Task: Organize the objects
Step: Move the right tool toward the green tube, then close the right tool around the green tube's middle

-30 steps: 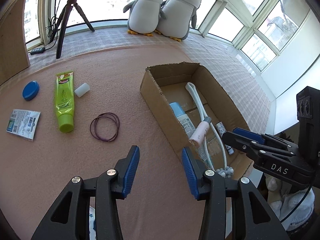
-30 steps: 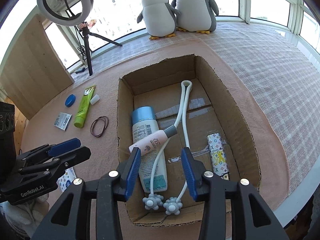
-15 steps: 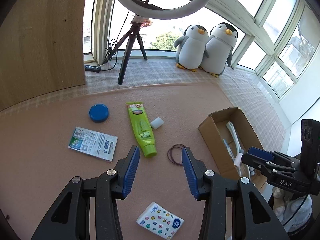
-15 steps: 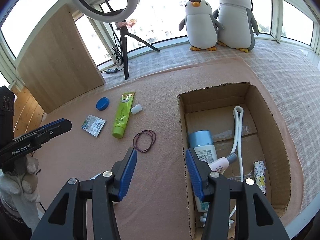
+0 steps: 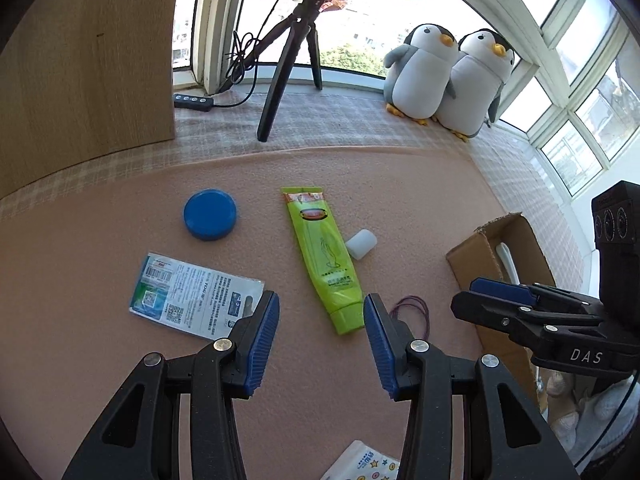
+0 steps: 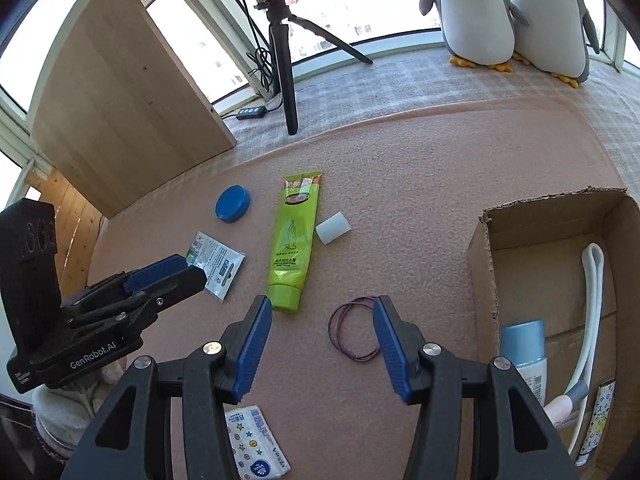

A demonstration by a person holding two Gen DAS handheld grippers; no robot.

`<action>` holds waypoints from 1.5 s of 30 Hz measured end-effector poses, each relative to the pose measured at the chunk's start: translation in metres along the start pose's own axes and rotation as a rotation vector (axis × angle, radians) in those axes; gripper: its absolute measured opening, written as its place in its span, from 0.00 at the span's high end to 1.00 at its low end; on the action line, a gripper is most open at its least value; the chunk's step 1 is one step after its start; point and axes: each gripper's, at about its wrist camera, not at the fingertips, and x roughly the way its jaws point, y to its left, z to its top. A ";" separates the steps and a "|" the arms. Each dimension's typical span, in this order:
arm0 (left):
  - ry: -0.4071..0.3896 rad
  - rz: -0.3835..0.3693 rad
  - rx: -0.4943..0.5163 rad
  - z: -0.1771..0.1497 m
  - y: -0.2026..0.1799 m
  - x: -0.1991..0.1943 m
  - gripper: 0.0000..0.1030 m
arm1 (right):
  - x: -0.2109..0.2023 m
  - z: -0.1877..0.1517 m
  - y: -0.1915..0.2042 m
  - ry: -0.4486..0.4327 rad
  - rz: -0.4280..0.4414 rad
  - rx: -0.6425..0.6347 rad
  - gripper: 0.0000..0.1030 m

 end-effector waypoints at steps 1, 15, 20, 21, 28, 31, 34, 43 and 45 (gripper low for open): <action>0.011 -0.009 0.001 -0.003 -0.002 0.008 0.54 | 0.007 0.002 0.000 0.011 0.003 0.007 0.52; 0.091 -0.061 0.001 -0.011 -0.003 0.066 0.55 | 0.062 0.024 -0.007 0.113 0.064 0.069 0.52; 0.102 -0.084 0.000 -0.008 -0.005 0.078 0.55 | 0.076 0.028 -0.006 0.145 0.075 0.073 0.52; 0.103 -0.085 0.001 -0.008 -0.005 0.080 0.55 | 0.079 0.029 -0.005 0.153 0.073 0.073 0.52; 0.114 -0.108 0.007 -0.007 -0.006 0.087 0.59 | 0.085 0.032 0.002 0.158 0.069 0.036 0.53; 0.114 -0.124 -0.005 -0.007 -0.005 0.088 0.60 | 0.087 0.030 0.004 0.172 0.077 0.024 0.62; 0.112 -0.131 -0.019 -0.010 -0.004 0.087 0.61 | 0.089 0.026 0.006 0.178 0.096 0.037 0.68; 0.106 -0.103 -0.023 -0.036 -0.007 0.073 0.61 | 0.084 0.001 0.019 0.192 0.109 -0.005 0.68; 0.109 -0.100 -0.026 -0.045 -0.008 0.067 0.61 | 0.082 -0.007 0.023 0.195 0.109 -0.024 0.68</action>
